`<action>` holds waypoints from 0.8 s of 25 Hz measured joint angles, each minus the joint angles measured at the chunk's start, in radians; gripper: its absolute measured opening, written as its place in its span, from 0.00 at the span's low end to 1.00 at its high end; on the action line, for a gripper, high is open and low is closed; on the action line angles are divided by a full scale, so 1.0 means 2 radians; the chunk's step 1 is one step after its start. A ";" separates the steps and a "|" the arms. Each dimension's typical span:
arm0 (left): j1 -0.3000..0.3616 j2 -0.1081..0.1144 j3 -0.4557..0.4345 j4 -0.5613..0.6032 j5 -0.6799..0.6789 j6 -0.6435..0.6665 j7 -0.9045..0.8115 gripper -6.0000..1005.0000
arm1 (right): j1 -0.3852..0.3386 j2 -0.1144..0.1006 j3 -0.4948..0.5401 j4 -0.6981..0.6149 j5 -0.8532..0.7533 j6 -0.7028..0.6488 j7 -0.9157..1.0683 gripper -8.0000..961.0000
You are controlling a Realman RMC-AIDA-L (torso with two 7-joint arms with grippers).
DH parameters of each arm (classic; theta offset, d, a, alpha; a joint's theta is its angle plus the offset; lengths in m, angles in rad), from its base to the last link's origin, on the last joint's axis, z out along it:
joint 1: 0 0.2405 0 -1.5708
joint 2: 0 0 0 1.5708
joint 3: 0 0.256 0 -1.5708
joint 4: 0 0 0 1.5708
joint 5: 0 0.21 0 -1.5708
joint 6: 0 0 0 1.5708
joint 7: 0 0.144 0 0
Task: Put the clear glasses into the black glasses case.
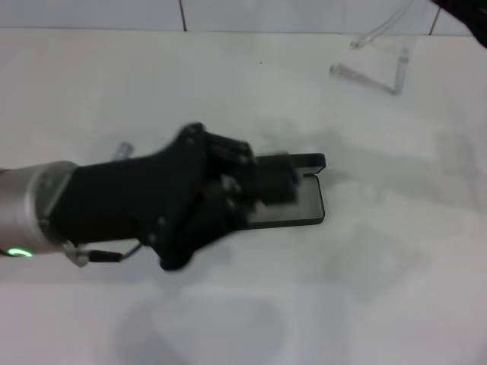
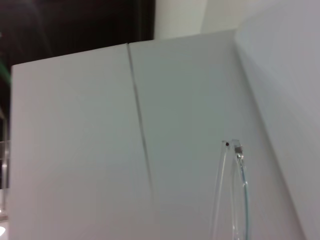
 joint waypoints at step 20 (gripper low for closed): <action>-0.022 -0.001 0.007 -0.018 -0.056 -0.002 0.010 0.09 | 0.039 0.005 -0.142 0.039 -0.004 0.088 -0.052 0.14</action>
